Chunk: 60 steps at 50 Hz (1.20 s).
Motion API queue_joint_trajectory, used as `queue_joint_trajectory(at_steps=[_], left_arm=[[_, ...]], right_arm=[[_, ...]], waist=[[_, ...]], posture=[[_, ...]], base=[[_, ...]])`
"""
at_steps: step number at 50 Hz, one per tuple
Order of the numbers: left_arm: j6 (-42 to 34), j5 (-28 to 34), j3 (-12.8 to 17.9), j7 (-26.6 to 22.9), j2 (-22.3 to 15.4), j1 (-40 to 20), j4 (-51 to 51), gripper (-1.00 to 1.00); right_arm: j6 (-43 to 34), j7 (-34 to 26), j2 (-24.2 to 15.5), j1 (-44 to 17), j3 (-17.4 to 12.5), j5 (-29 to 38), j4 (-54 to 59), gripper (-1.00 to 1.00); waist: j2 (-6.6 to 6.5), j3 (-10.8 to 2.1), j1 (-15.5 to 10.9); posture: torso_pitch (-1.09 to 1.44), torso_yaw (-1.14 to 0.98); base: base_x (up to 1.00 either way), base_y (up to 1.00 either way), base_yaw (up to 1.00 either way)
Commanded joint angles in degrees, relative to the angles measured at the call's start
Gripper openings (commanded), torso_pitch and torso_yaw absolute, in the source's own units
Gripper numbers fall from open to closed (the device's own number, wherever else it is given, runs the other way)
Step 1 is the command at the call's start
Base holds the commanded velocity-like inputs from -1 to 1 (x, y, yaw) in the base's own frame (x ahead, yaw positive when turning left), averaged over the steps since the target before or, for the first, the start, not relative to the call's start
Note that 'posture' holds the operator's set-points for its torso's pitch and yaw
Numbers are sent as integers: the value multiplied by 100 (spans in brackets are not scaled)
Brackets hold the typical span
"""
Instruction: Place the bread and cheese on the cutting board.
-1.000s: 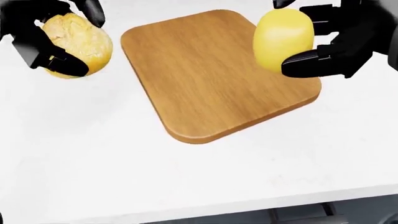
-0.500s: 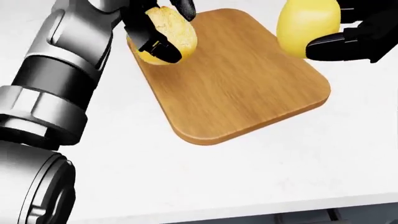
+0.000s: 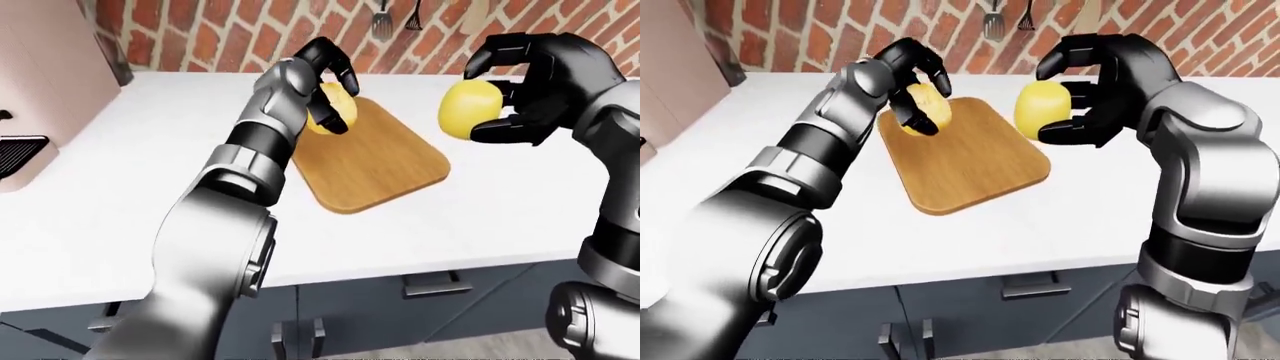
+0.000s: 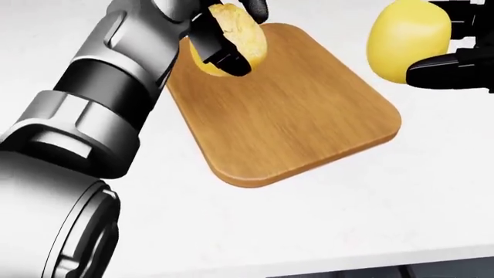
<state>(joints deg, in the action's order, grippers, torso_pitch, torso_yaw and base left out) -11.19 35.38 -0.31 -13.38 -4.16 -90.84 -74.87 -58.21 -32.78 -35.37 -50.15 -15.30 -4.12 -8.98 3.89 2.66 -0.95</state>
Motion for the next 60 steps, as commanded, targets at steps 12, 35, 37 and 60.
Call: queue_joint_trajectory(at_steps=[12,35,37,60], left_arm=[[260,117,-8,198,107,21,257,-95],[351,153,102,550,172,74,279,100],[260,52,143,452,127,-100,246,100],[-6,-1097,540,-30,-1073,-584,812,100]], right_arm=[[169,57,-94,39,-125,-150,-196,-94],[444,100,32,329,-119,-102,-170,-94],[482,111,26,307,-106,-77,-105,-95],[950,357,320,-790,483,526,1167,-94]], waist=[[69,-178,-18],[58,-228,-2],[58,-227,-1],[-91,-188,59]], posture=[[0,0],[0,0],[0,0],[0,0]], base=[[0,0,0],[0,0,0],[0,0,0],[0,0,0]])
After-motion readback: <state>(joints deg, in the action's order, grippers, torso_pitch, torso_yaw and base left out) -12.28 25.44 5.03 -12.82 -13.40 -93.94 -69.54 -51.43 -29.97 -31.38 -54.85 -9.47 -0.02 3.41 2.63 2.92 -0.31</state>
